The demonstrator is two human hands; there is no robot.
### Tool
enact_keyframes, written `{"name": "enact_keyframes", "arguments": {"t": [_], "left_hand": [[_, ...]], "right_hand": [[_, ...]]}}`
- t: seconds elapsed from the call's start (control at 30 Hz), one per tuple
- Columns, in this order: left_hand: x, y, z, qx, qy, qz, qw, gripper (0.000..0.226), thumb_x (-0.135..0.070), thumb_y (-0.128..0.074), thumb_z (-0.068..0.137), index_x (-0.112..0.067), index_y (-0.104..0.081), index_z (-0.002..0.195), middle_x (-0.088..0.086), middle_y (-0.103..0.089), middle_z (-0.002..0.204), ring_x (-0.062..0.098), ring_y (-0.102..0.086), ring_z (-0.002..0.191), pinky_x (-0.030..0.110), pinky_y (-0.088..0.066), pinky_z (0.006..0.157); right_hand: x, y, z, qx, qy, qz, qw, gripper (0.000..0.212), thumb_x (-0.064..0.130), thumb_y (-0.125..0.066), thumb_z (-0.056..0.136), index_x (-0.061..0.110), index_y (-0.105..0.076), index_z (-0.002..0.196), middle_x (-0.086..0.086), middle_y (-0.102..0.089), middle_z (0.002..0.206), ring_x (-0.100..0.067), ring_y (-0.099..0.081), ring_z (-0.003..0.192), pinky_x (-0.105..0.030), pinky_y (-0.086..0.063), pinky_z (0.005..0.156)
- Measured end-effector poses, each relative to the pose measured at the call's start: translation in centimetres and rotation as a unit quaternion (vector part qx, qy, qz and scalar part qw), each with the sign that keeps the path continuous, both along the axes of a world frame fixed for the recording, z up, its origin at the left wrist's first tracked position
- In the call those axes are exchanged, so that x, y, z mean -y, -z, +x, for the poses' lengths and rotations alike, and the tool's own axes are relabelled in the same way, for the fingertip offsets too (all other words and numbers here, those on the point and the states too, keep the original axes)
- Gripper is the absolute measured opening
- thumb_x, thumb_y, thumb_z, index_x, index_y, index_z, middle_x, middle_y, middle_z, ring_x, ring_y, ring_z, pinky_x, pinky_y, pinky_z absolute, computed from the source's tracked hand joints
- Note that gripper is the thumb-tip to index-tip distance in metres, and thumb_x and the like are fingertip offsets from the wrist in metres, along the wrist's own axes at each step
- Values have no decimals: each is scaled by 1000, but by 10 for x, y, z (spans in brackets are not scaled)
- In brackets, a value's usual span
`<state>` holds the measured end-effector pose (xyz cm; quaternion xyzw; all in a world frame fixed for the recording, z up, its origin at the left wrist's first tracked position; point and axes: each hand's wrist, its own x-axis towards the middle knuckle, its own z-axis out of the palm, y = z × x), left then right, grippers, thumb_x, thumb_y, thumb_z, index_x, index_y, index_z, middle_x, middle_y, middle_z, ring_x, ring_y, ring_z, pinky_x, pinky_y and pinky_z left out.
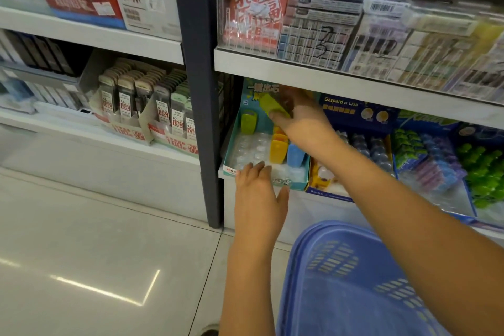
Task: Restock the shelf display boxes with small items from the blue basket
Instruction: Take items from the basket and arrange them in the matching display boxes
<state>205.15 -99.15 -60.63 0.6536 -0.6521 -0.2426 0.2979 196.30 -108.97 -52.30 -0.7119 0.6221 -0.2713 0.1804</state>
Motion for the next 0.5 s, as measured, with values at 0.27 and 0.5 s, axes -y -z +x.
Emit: {"name": "enact_keyframes", "arguments": {"t": [0.27,0.5], "left_hand": [[0,0,0,18,-1,-16,1000,53,-33,-55,93,-12,-42,140,2,-39,147,20,-25,137,34,-15,118],[0,3,0,8,-1,-23,1000,53,-33,-54,93,-14,-41,140,1,-37,148,18,-24,137,33,-15,119]], "right_hand": [[36,6,10,-195,-53,-28,979,36,16,-60,89,9,-54,124,-13,-57,123,-29,-53,112,-28,-41,87],[41,17,15,-222,-33,-21,974,33,13,-72,78,6,-59,107,-16,-60,111,-32,-55,104,-27,-37,71]]}}
